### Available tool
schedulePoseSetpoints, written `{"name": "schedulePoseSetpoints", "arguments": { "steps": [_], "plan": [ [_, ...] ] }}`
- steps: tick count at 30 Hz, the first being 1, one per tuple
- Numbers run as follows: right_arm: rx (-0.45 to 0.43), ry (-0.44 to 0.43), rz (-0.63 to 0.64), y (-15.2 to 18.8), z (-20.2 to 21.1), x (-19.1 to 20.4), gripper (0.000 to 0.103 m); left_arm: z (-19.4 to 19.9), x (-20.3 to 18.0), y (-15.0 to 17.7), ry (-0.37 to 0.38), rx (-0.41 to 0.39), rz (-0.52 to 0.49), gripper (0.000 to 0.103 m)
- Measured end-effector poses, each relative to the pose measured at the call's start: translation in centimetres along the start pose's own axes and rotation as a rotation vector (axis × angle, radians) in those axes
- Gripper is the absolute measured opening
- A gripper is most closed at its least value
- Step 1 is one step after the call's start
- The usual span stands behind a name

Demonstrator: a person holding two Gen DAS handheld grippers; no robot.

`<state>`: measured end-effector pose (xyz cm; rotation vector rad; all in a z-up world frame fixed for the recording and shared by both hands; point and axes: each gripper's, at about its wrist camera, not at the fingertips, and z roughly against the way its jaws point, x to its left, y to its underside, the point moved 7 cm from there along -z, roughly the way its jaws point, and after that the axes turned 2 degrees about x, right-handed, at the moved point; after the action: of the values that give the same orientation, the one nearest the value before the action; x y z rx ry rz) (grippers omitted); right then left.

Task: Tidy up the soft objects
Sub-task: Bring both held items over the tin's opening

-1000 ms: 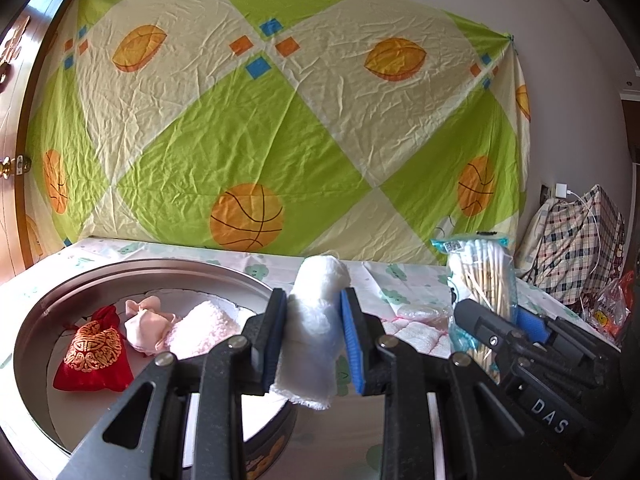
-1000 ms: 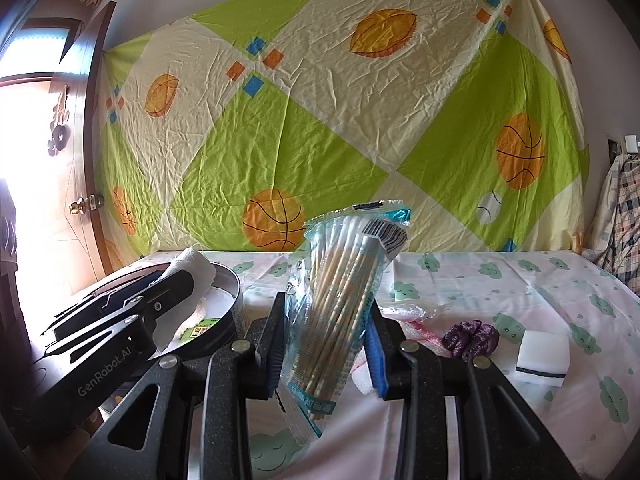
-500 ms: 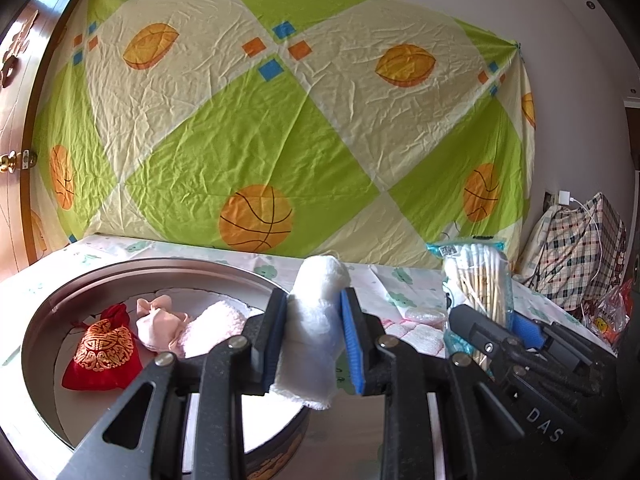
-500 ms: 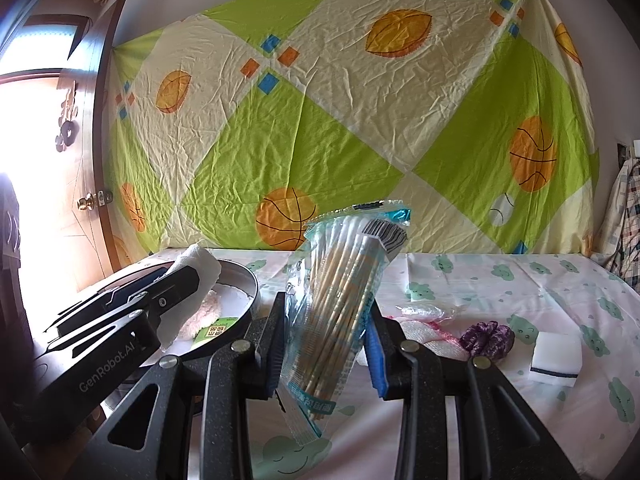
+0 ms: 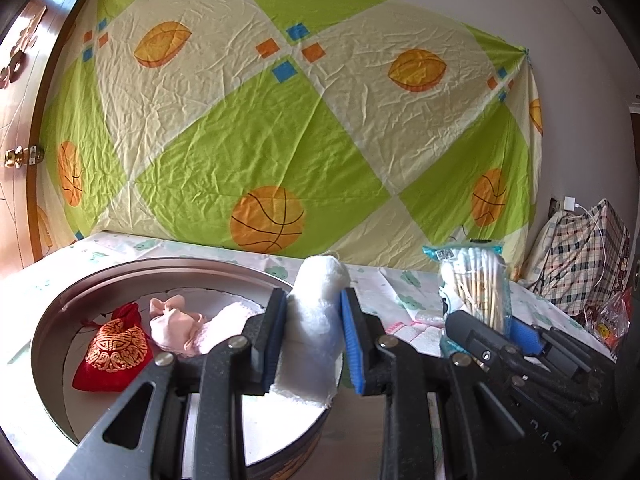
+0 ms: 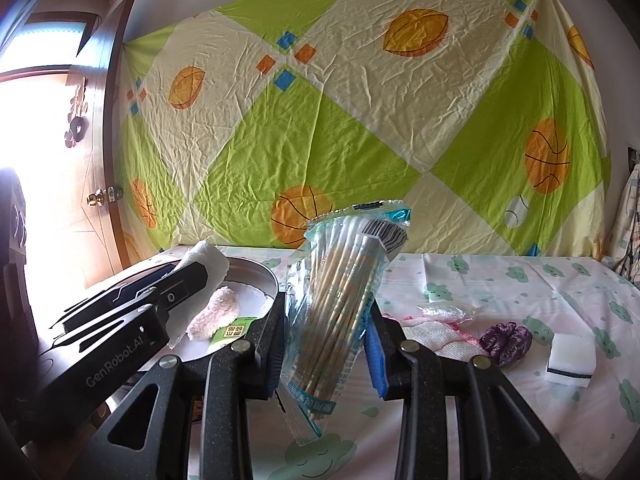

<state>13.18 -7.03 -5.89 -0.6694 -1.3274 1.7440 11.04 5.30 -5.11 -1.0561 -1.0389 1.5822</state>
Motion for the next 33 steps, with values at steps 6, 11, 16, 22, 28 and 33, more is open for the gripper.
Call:
{"name": "schedulePoseSetpoints", "arguments": {
  "steps": [6,11,16,22,28,33],
  "plan": [
    [0.002,-0.013,0.009,0.1,-0.1,0.6,0.037,0.2,1.0,-0.1,-0.008,-0.005,0.015,0.026],
    [0.007,-0.024,0.022,0.1,-0.4,1.4,0.037,0.3,1.8,-0.2,-0.013,-0.005,0.028,0.026],
    [0.007,-0.037,0.037,0.1,-0.6,2.2,0.037,0.5,2.3,-0.3,-0.015,-0.006,0.034,0.026],
    [0.018,-0.053,0.041,0.1,-1.0,3.0,0.037,1.0,3.6,-0.4,-0.032,-0.016,0.045,0.026],
    [0.024,-0.068,0.052,0.1,-1.4,3.8,0.037,1.1,4.6,-0.5,-0.04,-0.017,0.063,0.026],
    [0.038,-0.085,0.048,0.1,-1.8,4.2,0.037,1.4,5.4,-0.5,-0.049,-0.018,0.066,0.026]
  ]
}}
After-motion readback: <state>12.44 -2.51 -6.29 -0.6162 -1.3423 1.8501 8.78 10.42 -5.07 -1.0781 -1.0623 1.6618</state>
